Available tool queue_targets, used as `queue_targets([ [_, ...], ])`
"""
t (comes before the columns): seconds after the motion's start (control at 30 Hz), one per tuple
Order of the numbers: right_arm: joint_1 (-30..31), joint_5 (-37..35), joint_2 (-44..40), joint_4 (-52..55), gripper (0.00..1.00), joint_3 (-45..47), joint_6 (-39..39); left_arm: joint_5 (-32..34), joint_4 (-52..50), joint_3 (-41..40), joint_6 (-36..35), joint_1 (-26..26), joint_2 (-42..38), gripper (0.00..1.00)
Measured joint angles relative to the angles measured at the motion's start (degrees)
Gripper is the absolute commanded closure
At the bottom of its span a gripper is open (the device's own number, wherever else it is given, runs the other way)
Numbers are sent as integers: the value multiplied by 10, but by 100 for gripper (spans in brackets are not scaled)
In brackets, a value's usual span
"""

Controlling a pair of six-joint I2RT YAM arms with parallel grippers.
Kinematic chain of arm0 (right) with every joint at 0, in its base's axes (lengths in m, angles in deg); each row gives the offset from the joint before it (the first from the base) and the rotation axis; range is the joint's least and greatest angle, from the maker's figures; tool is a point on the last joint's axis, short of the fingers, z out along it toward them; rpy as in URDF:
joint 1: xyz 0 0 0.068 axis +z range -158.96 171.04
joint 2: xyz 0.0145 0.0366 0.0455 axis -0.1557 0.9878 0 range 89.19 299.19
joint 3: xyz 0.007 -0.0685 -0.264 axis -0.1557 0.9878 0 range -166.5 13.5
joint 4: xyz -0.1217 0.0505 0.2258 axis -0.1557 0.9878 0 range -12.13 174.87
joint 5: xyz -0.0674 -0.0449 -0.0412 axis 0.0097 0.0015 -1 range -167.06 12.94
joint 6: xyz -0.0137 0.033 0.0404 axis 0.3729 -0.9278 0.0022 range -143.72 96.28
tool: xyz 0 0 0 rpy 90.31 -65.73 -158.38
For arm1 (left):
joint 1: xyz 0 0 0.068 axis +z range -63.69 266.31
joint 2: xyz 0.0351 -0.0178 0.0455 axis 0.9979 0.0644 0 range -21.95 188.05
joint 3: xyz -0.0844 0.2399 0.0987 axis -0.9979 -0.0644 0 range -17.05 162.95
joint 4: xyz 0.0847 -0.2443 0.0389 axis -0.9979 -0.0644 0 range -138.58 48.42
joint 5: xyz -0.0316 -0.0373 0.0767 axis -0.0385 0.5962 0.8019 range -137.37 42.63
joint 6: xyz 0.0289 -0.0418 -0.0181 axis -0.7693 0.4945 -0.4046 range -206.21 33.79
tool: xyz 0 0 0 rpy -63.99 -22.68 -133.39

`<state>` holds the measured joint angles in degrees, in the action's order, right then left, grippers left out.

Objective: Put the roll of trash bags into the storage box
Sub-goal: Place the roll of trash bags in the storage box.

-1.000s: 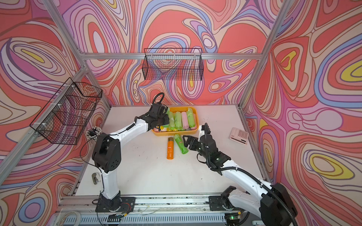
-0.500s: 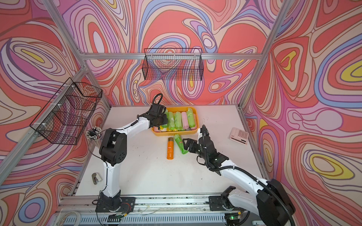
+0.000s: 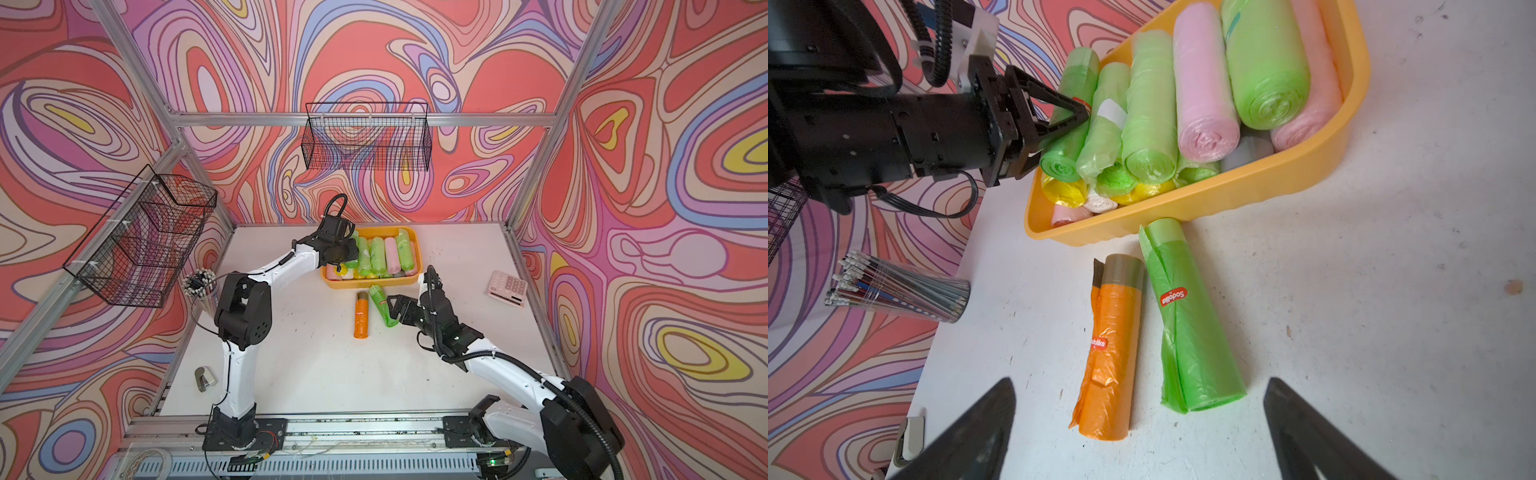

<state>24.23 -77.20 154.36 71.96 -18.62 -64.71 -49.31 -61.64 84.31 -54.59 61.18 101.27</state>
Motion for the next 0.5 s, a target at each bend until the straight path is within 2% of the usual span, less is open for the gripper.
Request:
queue_targets([
  [0.1, 0, 0, 0, 0, 4, 0, 0, -4, 7, -10, -3, 0, -3, 42],
  [0.37, 0, 0, 7, 2, 5, 0, 1, -4, 10, -19, -17, 0, -16, 41],
  [0.5, 0, 0, 10, 5, 5, 0, 2, -8, 14, -37, -24, 0, -37, 31],
])
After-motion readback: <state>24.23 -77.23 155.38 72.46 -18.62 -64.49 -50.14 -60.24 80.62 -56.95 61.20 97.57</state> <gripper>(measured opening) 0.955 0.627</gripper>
